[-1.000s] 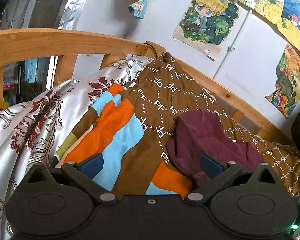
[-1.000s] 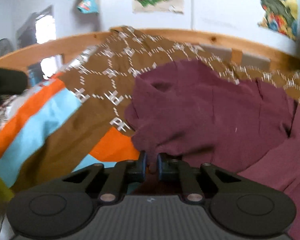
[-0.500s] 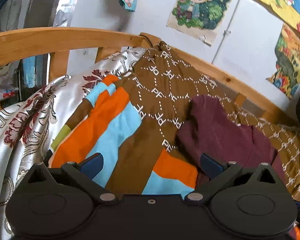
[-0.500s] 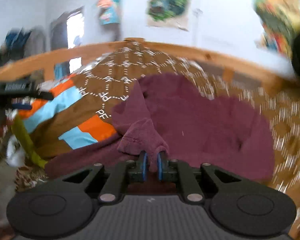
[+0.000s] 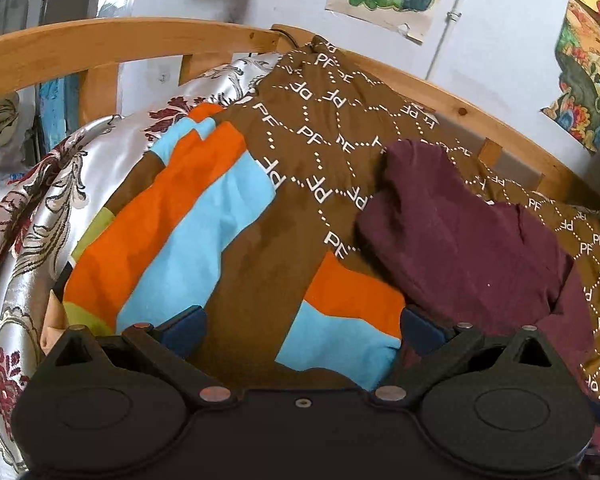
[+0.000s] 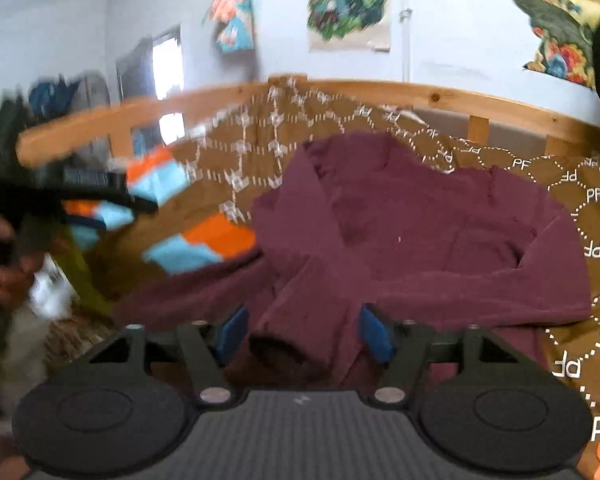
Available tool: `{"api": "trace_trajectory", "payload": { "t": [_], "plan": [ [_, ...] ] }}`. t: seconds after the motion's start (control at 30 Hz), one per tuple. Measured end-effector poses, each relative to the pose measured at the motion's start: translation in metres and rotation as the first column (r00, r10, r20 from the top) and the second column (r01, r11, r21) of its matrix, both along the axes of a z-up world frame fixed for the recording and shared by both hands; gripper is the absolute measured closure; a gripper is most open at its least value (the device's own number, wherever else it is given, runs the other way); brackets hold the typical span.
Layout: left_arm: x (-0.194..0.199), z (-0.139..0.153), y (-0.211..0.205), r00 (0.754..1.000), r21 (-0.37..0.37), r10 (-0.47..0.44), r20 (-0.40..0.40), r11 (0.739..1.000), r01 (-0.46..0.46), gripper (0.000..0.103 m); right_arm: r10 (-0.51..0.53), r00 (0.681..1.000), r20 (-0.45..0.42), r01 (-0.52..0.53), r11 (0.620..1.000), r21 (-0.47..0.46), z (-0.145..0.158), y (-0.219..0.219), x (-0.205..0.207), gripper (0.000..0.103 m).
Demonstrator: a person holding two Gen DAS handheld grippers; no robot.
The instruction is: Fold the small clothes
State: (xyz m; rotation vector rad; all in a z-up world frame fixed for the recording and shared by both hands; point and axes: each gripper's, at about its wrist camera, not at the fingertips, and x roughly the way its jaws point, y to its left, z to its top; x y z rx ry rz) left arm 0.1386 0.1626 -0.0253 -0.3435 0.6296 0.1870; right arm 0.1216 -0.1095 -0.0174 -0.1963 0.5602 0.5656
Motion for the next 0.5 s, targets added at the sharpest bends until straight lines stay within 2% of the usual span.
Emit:
{"api": "trace_trajectory", "payload": {
  "t": [0.03, 0.07, 0.13, 0.2, 0.23, 0.27, 0.33, 0.4, 0.5],
  "plan": [
    [0.000, 0.000, 0.000, 1.000, 0.000, -0.003, 0.001, 1.000, 0.003, 0.001, 0.023, 1.000, 0.021, -0.022, 0.999, -0.049, -0.003, 0.006, -0.002, 0.083],
    [0.000, 0.001, -0.001, 1.000, 0.001, -0.004, 0.003, 1.000, 0.004, 0.001, 0.034, 0.998, 0.045, -0.030, 0.996, -0.087, -0.003, 0.011, -0.006, 0.095],
    [-0.001, 0.001, 0.000, 1.000, 0.002, -0.004, 0.011, 1.000, 0.003, 0.001, 0.060, 0.990, 0.124, -0.041, 0.987, -0.153, 0.007, 0.014, -0.021, 0.095],
    [-0.001, 0.002, 0.002, 1.000, -0.006, 0.001, 0.018, 1.000, -0.001, 0.001, 0.118, 0.969, 0.217, -0.056, 0.960, -0.274, 0.015, 0.021, -0.039, 0.095],
    [-0.001, 0.002, 0.004, 1.000, -0.015, 0.005, 0.019, 1.000, -0.005, 0.001, 0.166, 0.961, 0.220, -0.085, 0.939, -0.334, 0.014, 0.025, -0.045, 0.095],
    [-0.001, 0.002, 0.004, 1.000, -0.022, 0.009, 0.019, 1.000, -0.008, 0.001, 0.212, 0.960, 0.182, -0.132, 0.918, -0.373, 0.010, 0.030, -0.048, 0.094],
    [-0.001, 0.003, 0.005, 1.000, -0.028, 0.008, 0.017, 1.000, -0.008, 0.001, 0.216, 0.970, 0.115, -0.165, 0.924, -0.344, 0.004, 0.030, -0.049, 0.083],
    [-0.003, 0.004, 0.005, 1.000, -0.021, 0.006, 0.022, 1.000, -0.006, 0.001, 0.213, 0.976, 0.046, -0.192, 0.940, -0.283, 0.005, 0.025, -0.047, 0.053],
    [-0.003, 0.005, 0.006, 0.999, -0.023, 0.004, 0.033, 1.000, -0.003, 0.001, 0.180, 0.982, 0.056, -0.164, 0.964, -0.208, 0.018, 0.011, -0.046, 0.038]
  ]
}}
